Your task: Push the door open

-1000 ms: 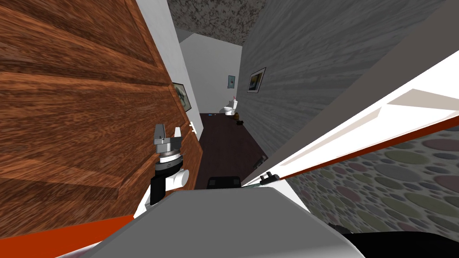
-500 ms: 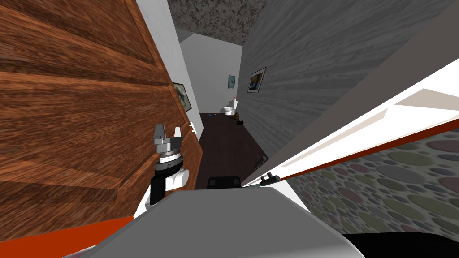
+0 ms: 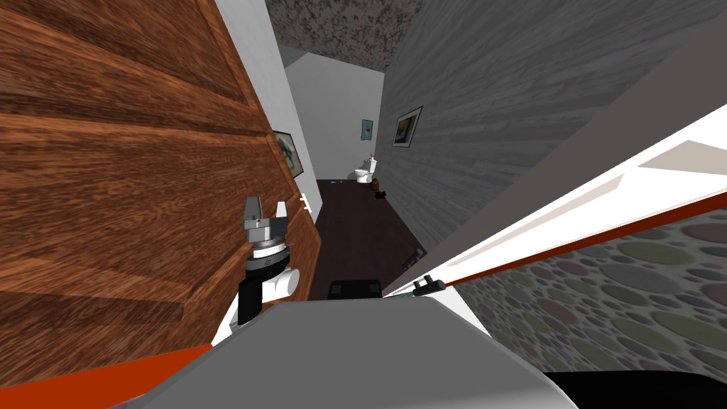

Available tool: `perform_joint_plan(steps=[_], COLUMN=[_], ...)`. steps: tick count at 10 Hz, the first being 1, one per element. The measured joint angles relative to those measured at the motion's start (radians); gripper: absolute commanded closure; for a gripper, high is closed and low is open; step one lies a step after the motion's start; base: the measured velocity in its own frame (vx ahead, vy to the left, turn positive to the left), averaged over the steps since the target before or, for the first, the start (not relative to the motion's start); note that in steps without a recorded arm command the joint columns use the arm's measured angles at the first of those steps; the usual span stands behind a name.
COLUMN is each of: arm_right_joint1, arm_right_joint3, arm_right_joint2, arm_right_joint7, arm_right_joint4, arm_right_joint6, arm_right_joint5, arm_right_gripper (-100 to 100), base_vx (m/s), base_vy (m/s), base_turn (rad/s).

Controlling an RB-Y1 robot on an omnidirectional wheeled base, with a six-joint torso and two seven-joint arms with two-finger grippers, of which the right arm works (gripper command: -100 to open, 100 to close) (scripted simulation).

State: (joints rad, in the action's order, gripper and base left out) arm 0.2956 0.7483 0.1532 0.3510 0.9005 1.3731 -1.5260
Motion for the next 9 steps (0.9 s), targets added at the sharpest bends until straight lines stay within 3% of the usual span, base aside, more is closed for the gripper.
perform_joint_plan(steps=[1, 9], arm_right_joint1=[0.004, -0.015], arm_right_joint3=[0.009, 0.067], arm_right_joint2=[-0.008, -0.014], arm_right_joint7=[0.008, 0.141], arm_right_joint4=[0.021, 0.010], arm_right_joint6=[0.002, 0.018], arm_right_joint5=[-0.029, -0.222], arm_right_gripper=[-100, -100], base_vx=[0.010, 0.008], base_vy=[0.002, 0.001], base_turn=[0.002, 0.004])
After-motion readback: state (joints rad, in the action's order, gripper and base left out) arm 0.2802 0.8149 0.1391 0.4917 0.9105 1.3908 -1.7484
